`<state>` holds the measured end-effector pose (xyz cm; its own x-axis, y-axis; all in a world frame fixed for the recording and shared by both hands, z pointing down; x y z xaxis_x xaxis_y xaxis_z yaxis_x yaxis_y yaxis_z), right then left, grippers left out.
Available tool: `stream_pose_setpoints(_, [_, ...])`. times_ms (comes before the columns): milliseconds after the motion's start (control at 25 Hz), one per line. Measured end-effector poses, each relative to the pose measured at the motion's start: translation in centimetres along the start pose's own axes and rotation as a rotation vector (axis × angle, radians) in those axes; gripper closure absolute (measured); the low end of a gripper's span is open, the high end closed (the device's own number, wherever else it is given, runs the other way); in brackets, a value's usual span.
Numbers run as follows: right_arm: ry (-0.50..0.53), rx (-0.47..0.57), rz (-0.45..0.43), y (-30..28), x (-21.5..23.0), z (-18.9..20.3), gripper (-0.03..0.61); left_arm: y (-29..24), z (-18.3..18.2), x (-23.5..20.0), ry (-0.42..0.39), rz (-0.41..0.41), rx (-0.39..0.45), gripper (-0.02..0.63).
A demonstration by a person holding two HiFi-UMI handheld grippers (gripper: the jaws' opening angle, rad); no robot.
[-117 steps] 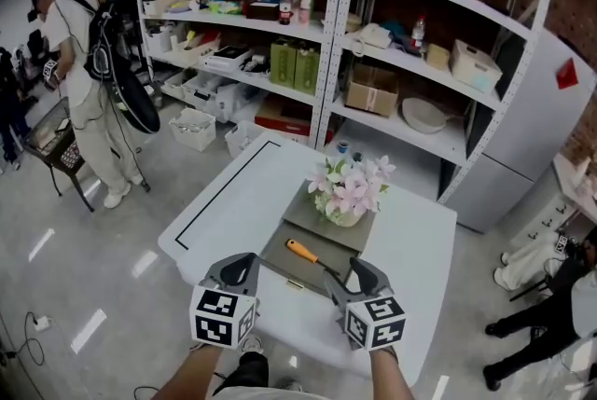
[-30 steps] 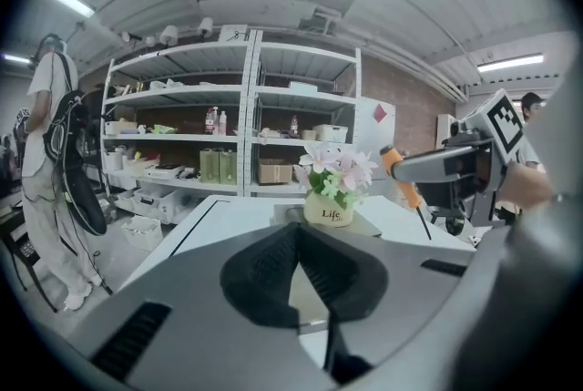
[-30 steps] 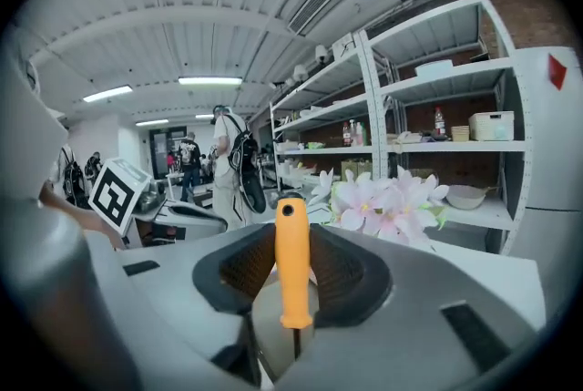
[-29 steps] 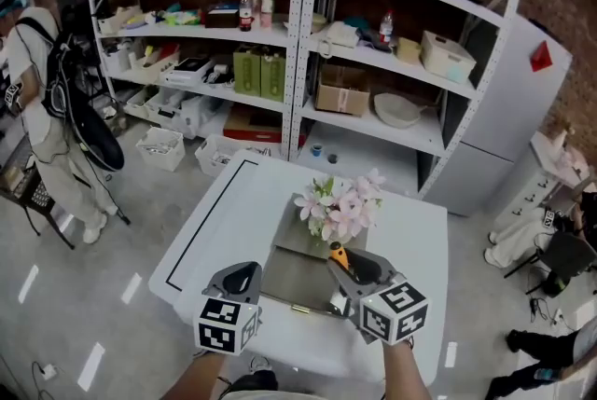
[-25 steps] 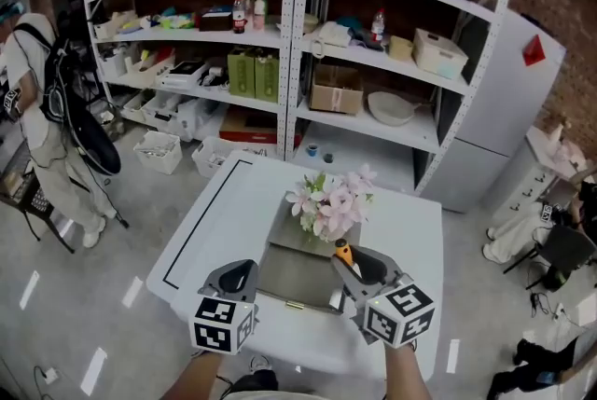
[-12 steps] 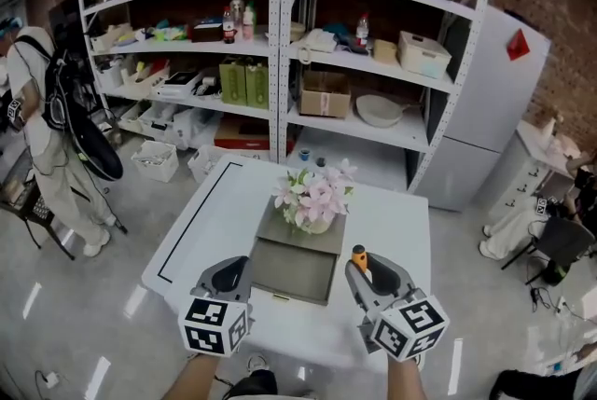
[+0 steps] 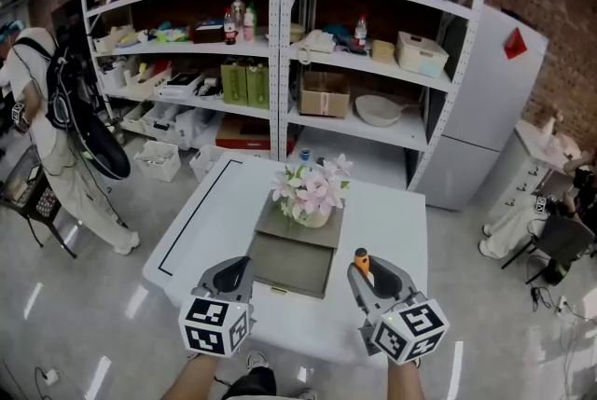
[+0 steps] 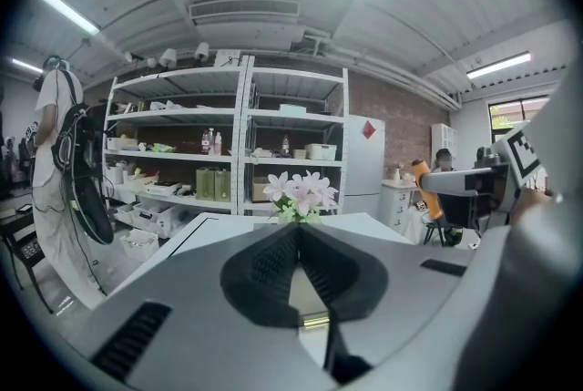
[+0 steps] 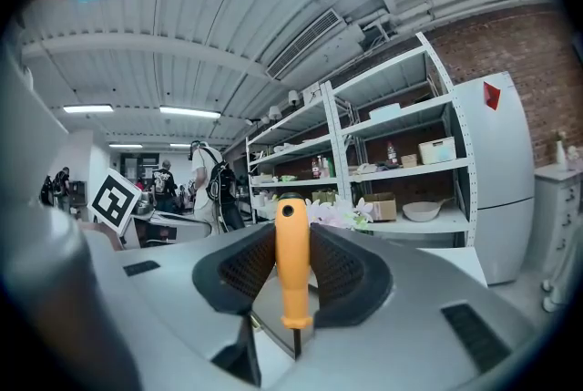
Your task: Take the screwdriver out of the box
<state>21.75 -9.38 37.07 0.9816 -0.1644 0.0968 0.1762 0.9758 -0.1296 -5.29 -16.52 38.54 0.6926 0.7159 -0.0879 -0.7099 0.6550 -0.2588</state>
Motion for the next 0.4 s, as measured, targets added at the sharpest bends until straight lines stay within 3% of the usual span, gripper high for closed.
stream_pose_setpoints(400, [0.004, -0.006, 0.019, 0.58, -0.06, 0.34, 0.457, -0.11, 0.51, 0.32, 0.001, 0.015, -0.013, 0.607])
Point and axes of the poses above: the fingertips, and each gripper's own axes: y backward along the fingers, x to its right, z out of its underside, the point moved 9 cm from there along y, backward along the fingers, and after that the axes turned 11 degrees about z, right-handed, at the moved point
